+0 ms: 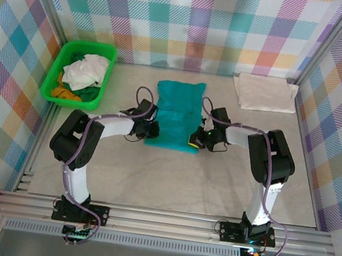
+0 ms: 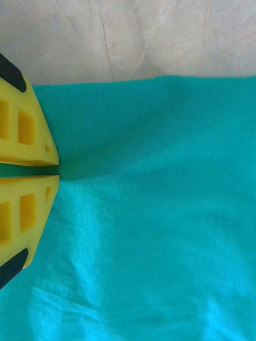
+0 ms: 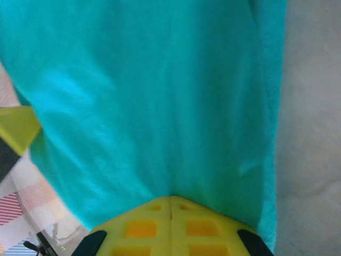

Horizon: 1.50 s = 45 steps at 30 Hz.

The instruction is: Fold and stack the t-shirts

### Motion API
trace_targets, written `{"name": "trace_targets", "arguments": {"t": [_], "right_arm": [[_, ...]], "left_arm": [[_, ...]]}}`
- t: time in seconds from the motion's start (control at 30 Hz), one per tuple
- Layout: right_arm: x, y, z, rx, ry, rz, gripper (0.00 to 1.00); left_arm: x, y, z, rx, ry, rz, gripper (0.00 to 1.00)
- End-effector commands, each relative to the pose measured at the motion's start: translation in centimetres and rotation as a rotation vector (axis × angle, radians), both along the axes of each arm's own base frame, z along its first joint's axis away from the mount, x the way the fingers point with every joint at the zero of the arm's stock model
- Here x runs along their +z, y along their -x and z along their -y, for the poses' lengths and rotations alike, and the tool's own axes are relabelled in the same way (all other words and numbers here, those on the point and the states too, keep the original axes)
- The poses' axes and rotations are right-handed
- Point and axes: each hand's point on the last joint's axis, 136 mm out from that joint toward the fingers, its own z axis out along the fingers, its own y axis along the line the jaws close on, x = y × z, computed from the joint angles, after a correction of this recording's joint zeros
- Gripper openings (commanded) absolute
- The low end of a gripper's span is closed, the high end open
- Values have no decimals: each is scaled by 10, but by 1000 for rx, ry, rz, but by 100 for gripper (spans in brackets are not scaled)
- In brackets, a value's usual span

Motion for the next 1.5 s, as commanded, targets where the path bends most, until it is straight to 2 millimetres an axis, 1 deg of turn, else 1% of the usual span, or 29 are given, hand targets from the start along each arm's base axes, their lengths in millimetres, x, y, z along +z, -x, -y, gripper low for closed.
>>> {"name": "trace_targets", "arguments": {"t": [0.0, 0.03, 0.13, 0.2, 0.27, 0.33, 0.37, 0.5, 0.57, 0.63, 0.67, 0.73, 0.8, 0.83, 0.87, 0.9, 0.97, 1.07, 1.1, 1.17, 1.23, 1.27, 1.37, 1.47], "right_arm": [[-16, 4, 3, -11, 30, -20, 0], [-14, 3, 3, -14, 24, -18, 0], [2, 2, -1, -12, 1, 7, 0], [11, 4, 0, -8, 1, 15, 0], [15, 12, 3, -11, -1, 11, 0], [9, 24, 6, -10, 2, -2, 0], [4, 30, 7, -10, 6, -10, 0], [-25, 52, 16, -7, 39, -79, 0], [-33, 64, 19, -13, 39, -108, 0], [-33, 73, 21, -12, 39, -116, 0], [-30, 76, 23, -12, 42, -116, 0], [-20, 79, 25, -11, 44, -103, 0], [-3, 78, 25, -12, 36, -81, 0], [6, 78, 24, -14, 29, -69, 0], [16, 77, 24, -17, 22, -56, 0], [25, 77, 25, -21, 19, -45, 2], [36, 78, 27, -31, 25, -39, 11], [42, 83, 28, -34, 25, -59, 19], [41, 84, 28, -37, 23, -66, 23], [38, 86, 28, -40, 22, -85, 27], [33, 88, 27, -42, 12, -95, 29], [30, 88, 27, -44, 13, -101, 29], [24, 89, 26, -41, 7, -112, 29], [23, 87, 25, -41, 3, -109, 29]], "left_arm": [[-34, 19, -7, 25, -25, -91, 15], [-31, 19, -7, 27, -32, -88, 15], [-16, 21, -10, 28, -55, -74, 15], [-7, 27, -13, 34, -68, -68, 15], [-5, 38, -18, 37, -72, -77, 15], [-12, 52, -22, 44, -73, -104, 16], [-19, 60, -25, 44, -77, -117, 17], [-47, 78, -34, 55, -106, -175, 16], [-53, 85, -35, 63, -107, -204, 16], [-50, 91, -33, 65, -98, -207, 17], [-45, 93, -34, 72, -96, -204, 18], [-27, 94, -31, 79, -68, -187, 19], [1, 90, -25, 83, -21, -132, 24], [9, 93, -29, 90, -28, -134, 28], [21, 92, -32, 100, -32, -119, 30], [30, 93, -35, 106, -39, -108, 32], [40, 96, -42, 120, -49, -108, 34], [36, 105, -47, 137, -4, -165, 35], [33, 109, -47, 144, 22, -188, 35], [25, 113, -45, 148, 79, -222, 36], [21, 115, -44, 150, 99, -248, 38], [19, 116, -45, 154, 90, -256, 43], [17, 114, -44, 140, 87, -251, 44], [15, 110, -41, 134, 97, -243, 44]]}}
